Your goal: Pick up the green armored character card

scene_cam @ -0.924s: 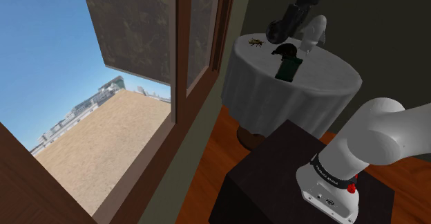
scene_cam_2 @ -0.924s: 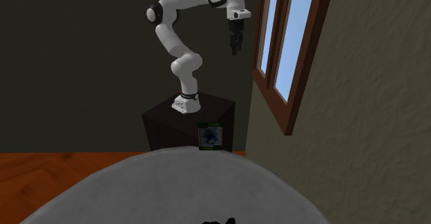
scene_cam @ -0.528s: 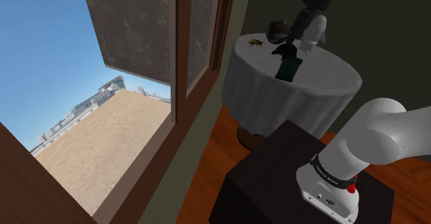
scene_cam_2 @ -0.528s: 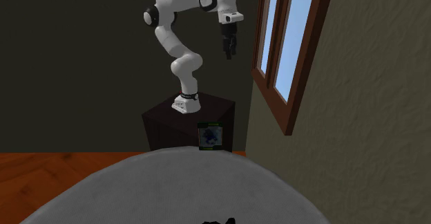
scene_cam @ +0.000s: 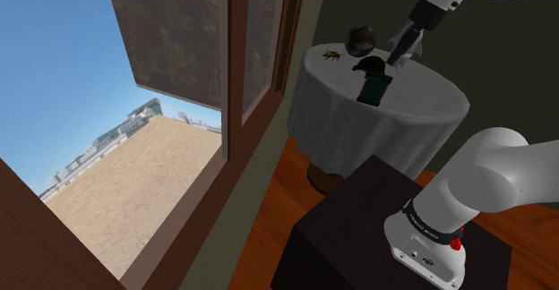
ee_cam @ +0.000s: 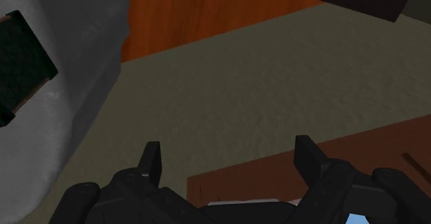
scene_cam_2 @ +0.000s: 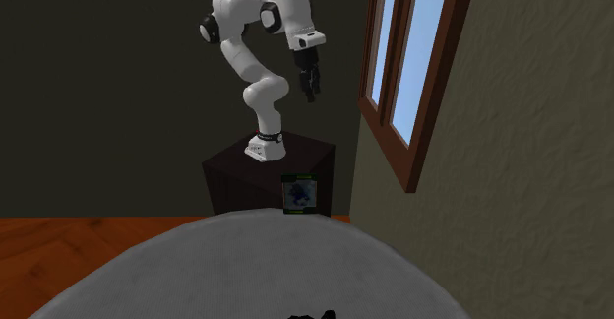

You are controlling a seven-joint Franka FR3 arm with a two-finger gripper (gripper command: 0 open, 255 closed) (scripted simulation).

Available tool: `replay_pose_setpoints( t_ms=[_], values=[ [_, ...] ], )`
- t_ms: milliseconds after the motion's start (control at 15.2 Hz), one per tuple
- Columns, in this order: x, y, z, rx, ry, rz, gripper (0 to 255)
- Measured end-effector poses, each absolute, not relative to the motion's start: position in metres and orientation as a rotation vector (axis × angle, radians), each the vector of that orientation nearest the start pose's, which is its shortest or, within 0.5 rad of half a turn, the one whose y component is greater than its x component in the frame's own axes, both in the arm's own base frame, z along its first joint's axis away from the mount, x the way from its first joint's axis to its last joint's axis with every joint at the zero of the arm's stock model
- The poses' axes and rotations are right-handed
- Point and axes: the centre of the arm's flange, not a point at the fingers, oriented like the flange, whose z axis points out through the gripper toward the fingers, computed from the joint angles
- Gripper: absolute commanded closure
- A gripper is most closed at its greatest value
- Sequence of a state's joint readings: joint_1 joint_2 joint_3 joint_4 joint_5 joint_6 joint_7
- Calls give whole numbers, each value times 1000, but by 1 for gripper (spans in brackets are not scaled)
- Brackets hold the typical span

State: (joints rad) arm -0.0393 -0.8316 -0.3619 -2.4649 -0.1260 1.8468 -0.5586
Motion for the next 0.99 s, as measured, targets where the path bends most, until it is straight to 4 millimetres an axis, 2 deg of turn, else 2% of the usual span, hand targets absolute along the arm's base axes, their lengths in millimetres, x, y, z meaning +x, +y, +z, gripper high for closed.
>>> replay_pose_setpoints(
  t_ms=[462, 990],
  values=[
    [282, -256, 528, -2982, -525, -460, 0],
    [285, -362, 486, -2903, -647, -591, 0]
  ],
)
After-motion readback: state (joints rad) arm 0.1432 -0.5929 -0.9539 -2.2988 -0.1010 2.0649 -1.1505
